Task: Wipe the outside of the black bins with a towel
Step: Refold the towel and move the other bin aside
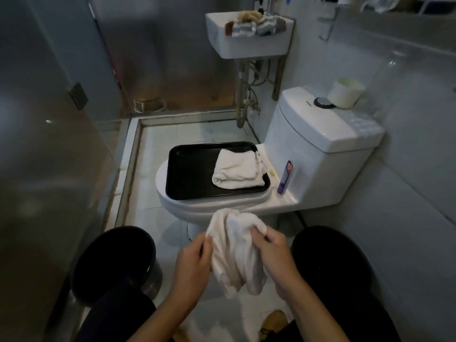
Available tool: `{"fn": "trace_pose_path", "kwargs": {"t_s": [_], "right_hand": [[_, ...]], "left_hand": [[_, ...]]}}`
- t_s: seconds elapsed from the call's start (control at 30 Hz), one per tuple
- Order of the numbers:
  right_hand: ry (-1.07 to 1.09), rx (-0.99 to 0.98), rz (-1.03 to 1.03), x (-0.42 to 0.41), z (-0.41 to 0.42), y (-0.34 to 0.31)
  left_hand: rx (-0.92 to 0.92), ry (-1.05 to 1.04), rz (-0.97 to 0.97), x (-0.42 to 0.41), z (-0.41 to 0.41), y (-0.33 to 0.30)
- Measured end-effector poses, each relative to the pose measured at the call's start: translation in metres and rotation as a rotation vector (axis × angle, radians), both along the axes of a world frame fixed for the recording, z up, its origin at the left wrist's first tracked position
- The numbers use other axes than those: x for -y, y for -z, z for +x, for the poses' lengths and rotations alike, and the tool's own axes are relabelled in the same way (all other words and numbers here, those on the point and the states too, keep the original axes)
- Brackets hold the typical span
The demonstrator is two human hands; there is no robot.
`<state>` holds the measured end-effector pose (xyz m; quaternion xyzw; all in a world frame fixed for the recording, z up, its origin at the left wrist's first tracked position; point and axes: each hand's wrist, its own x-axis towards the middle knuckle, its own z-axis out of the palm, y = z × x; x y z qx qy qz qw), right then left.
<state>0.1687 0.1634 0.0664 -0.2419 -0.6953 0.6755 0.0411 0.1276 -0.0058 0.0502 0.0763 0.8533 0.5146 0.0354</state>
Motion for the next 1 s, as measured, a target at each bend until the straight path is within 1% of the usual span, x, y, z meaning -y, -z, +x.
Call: {"fn": "trace_pose_path", "kwargs": {"t_s": [0.07,0.13,0.2,0.27,0.37,0.43,0.5,0.57,0.6,0.7,0.73,0.77,0.8,0.83,0.87,0.9,0.93,0.97,1.0], "right_hand": [[0.149,-0.027,-0.025,-0.014,-0.005,-0.006],[0.273,-0.034,-0.048,-0.026,-0.008,-0.010],[0.332,-0.022,-0.074,-0.034,-0.011,-0.014],[0.342,-0.026,-0.058,-0.036,-0.015,-0.017],[0.346,-0.044,0.091,-0.037,-0.016,-0.015],[0.350,-0.072,0.238,-0.041,-0.014,-0.013],[0.357,-0.096,0.394,-0.042,-0.010,-0.015],[0.355,-0.086,0.500,-0.045,-0.009,-0.015],[0.338,-0.046,0.534,-0.046,-0.009,-0.012],[0.233,0.166,0.575,-0.037,-0.007,-0.011],[0.209,0.159,0.637,-0.027,-0.004,-0.015],[0.167,0.070,0.711,-0.015,0.000,-0.020],[0.069,-0.056,0.749,-0.003,0.005,-0.028],[-0.077,-0.148,0.685,0.008,0.011,-0.035],[-0.264,-0.141,0.554,0.019,0.017,-0.044],[-0.449,-0.075,0.423,0.026,0.022,-0.049],[-0.583,0.012,0.359,0.031,0.026,-0.049],[-0.652,0.080,0.383,0.033,0.028,-0.045],[-0.670,0.109,0.452,0.035,0.030,-0.038]], "left_hand": [[0.072,-0.082,0.030,0.006,-0.008,-0.012],[0.211,-0.117,0.106,0.014,-0.020,-0.024],[0.318,-0.124,0.137,0.020,-0.027,-0.029],[0.340,-0.175,0.143,0.024,-0.029,-0.028],[0.316,-0.251,0.182,0.025,-0.030,-0.026],[0.242,-0.259,0.128,0.024,-0.033,-0.032],[0.170,-0.216,0.075,0.022,-0.036,-0.041],[0.194,-0.173,0.085,0.021,-0.038,-0.050],[0.245,-0.153,0.128,0.022,-0.037,-0.055],[0.480,-0.102,0.328,0.023,-0.031,-0.069],[0.543,-0.104,0.382,0.022,-0.029,-0.072],[0.592,-0.114,0.426,0.020,-0.028,-0.071],[0.631,-0.129,0.456,0.018,-0.027,-0.068],[0.667,-0.133,0.472,0.015,-0.025,-0.064],[0.709,-0.140,0.476,0.014,-0.023,-0.059],[0.758,-0.159,0.484,0.012,-0.022,-0.055],[0.819,-0.184,0.508,0.012,-0.021,-0.054],[0.877,-0.209,0.551,0.013,-0.020,-0.054],[0.923,-0.228,0.598,0.015,-0.021,-0.054]]}}
